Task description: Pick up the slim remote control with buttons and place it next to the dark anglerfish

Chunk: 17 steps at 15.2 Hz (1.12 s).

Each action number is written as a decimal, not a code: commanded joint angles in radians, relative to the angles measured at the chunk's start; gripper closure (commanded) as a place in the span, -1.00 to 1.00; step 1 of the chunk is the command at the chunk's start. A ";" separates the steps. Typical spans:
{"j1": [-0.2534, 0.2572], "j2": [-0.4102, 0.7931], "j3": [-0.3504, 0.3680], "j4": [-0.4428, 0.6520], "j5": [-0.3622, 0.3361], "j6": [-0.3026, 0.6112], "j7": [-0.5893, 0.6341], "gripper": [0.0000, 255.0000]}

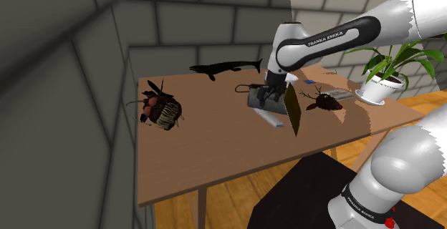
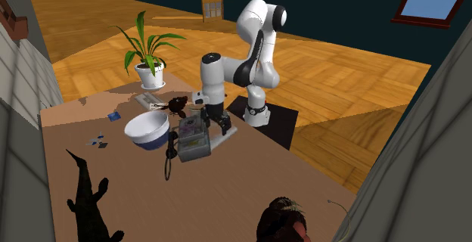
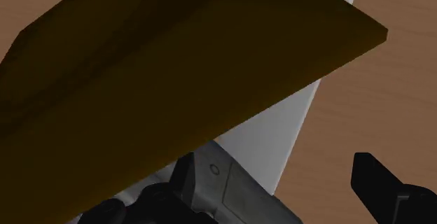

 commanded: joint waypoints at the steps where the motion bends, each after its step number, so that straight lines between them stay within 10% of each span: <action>1: -0.015 0.089 -0.008 0.020 -0.016 0.063 0.004 -1.00; 17: -0.019 0.214 -0.014 -0.001 -0.030 0.207 0.015 -1.00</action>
